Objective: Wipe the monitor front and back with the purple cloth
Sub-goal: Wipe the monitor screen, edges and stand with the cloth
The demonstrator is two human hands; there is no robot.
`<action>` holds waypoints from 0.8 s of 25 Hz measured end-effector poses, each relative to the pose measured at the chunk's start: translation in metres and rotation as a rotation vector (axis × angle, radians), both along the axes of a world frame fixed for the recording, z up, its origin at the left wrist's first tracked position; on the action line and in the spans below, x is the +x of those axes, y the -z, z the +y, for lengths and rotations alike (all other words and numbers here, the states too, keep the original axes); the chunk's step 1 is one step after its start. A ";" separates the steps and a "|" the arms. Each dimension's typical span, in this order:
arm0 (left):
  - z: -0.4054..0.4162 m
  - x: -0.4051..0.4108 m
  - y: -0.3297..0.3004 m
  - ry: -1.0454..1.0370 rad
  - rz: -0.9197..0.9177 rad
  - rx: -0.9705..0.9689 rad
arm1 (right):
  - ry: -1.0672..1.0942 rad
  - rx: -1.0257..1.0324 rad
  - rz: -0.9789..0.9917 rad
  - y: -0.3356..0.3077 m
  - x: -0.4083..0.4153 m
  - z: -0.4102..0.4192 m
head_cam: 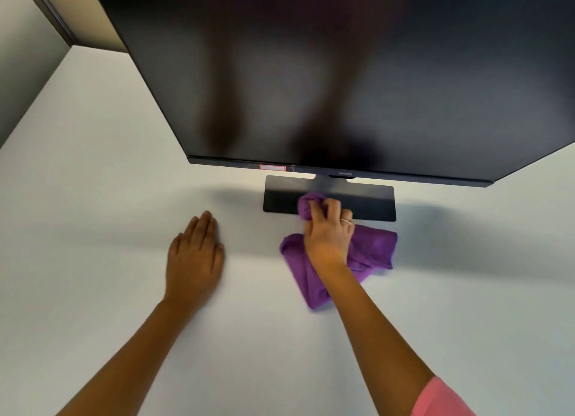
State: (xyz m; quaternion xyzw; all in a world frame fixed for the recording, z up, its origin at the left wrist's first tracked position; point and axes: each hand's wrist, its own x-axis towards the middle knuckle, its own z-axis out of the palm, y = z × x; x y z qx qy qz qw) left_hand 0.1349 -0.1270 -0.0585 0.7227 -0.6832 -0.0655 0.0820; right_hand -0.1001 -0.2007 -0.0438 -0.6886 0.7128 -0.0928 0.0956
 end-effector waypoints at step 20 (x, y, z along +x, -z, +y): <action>-0.003 0.037 0.008 0.020 0.000 0.035 | 0.097 -0.249 -0.194 0.004 0.033 0.003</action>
